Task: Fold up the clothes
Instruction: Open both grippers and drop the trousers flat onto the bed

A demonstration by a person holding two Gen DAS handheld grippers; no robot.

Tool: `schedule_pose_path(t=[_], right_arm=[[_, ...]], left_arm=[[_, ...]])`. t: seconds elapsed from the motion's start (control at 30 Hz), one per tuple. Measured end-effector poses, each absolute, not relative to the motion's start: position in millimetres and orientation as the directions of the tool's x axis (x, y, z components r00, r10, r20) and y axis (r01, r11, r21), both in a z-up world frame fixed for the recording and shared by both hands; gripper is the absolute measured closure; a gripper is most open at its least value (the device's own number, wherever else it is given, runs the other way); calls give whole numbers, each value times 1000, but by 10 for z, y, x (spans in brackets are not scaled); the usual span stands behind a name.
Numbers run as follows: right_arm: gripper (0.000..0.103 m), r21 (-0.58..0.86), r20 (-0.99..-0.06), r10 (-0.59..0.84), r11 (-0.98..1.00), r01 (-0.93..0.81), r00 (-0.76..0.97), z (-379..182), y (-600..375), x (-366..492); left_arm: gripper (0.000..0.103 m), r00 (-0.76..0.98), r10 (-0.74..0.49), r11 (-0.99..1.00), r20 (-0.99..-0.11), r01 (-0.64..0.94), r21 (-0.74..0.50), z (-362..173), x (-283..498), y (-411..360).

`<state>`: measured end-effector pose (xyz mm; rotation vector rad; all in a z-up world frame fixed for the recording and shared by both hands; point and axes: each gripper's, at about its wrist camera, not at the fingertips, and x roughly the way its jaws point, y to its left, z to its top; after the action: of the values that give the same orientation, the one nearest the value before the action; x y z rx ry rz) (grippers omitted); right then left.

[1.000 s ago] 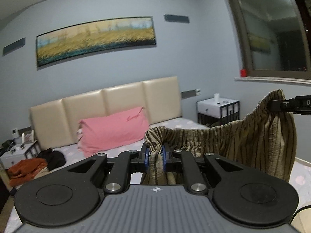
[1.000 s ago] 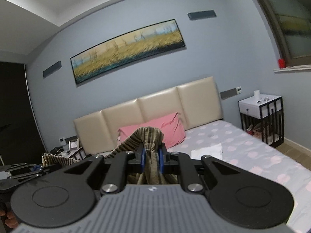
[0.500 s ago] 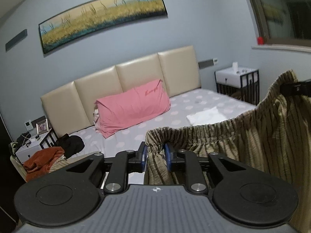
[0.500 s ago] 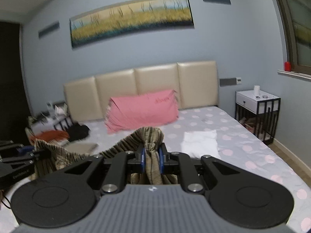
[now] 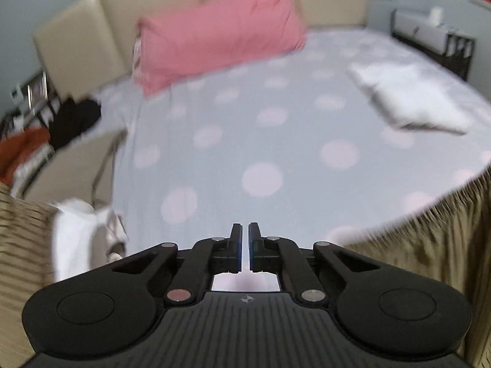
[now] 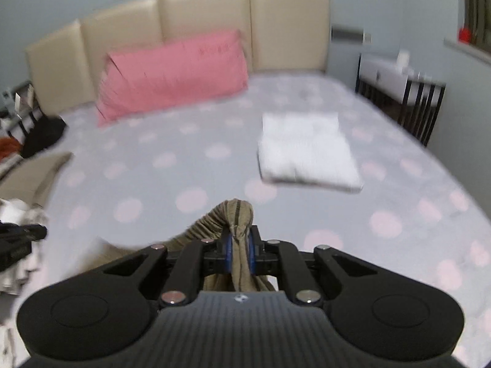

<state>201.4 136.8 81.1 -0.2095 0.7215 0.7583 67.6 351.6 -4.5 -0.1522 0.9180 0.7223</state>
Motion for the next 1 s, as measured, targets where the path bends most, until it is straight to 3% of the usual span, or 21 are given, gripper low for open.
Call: schedule_pose_path(t=[0.17,0.2,0.23,0.27,0.3,0.33,0.5,0.53,0.67,0.8,1.0], right_arm=[[91,175,-764,503,765,-620,404,79,1787,2629],[83,197,-780,495,775,-601,383,-45,1824,2722],[57,207,-790,490,780,-591,369,-135,1851,2789],[41,216,-799,484,786,-580,358,-215,1868,2855],[17,218,-797,478,798,-562,369,-233,1815,2908],[13,221,-794,474,809,-544,382,-243,1757,2960],[7,367,-737,558,804,-468,381,50,1114,3176],[7,373,-733,575,786,-492,363,134,950,3163],[4,338,-738,616,690,-640,274,352,261,2878],[4,335,-816,577,516,-788,31,96,-313,2363],[4,329,-890,447,501,-800,-86,-585,-810,1752]], left_arm=[[96,308,494,691,-813,-707,152,-486,750,3861],[93,304,496,684,-813,-713,151,-516,718,3879],[81,305,491,688,-816,-711,148,-522,658,3871],[68,310,483,695,-819,-704,143,-519,583,3855],[61,327,468,716,-821,-684,136,-495,480,3824],[50,352,448,745,-822,-655,126,-456,360,3785],[42,481,242,890,-843,-456,-5,-165,-325,3498],[37,490,215,902,-845,-430,-20,-117,-473,3425],[37,466,116,916,-877,-391,-86,-44,-1035,3161],[37,397,41,934,-917,-340,-106,-246,-1409,2968],[42,282,-4,943,-960,-318,-97,-678,-1540,2750]])
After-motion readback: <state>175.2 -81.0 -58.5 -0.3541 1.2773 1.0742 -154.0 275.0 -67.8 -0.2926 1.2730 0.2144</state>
